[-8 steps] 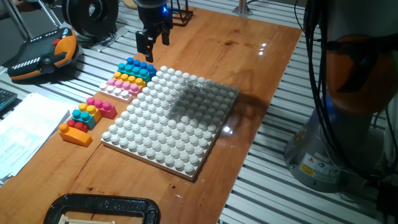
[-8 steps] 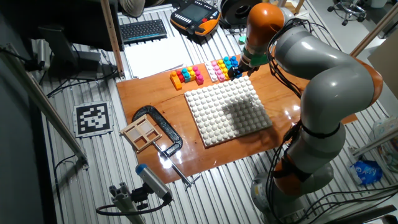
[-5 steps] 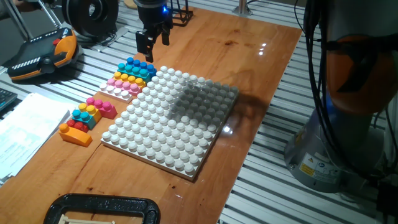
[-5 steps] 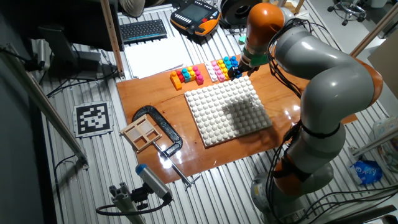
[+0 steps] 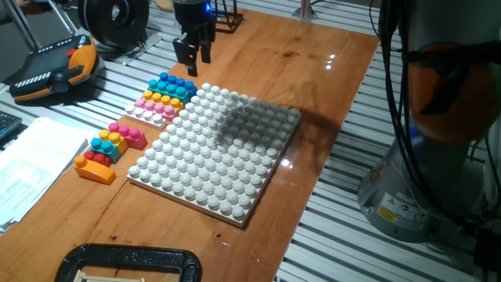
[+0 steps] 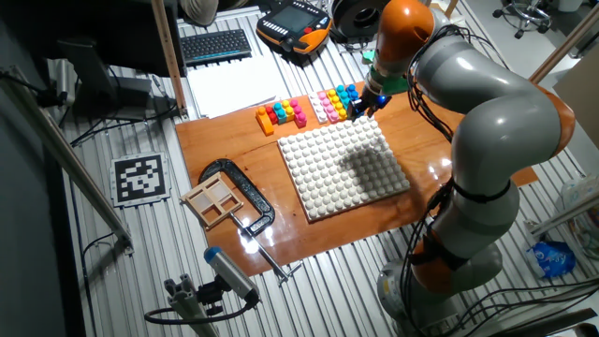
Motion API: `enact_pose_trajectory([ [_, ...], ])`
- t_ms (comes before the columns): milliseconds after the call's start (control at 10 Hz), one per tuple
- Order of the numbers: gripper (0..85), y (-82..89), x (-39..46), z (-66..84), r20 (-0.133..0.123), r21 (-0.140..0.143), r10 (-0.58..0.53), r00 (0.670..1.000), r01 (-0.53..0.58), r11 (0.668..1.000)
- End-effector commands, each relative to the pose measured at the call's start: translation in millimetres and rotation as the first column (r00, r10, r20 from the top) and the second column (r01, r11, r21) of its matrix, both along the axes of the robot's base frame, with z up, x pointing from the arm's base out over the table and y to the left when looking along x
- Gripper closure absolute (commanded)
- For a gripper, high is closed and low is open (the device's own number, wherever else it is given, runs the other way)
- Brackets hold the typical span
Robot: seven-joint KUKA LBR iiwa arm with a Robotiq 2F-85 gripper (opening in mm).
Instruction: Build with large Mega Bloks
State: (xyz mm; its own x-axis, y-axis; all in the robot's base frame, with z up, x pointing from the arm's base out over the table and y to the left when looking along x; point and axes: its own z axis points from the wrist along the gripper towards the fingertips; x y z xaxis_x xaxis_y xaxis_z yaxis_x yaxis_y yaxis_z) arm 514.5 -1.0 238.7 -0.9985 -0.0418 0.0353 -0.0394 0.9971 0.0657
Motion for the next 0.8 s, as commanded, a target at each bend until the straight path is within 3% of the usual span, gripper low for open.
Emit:
enact_pose_trajectory([
  [0,85.0,-2.1,1.6,0.8,0.002,-0.003,0.003,1.0,-0.003,1.0],
  [700,85.0,-46.5,37.0,2.6,0.004,-0.011,0.049,0.999,-0.048,0.999],
])
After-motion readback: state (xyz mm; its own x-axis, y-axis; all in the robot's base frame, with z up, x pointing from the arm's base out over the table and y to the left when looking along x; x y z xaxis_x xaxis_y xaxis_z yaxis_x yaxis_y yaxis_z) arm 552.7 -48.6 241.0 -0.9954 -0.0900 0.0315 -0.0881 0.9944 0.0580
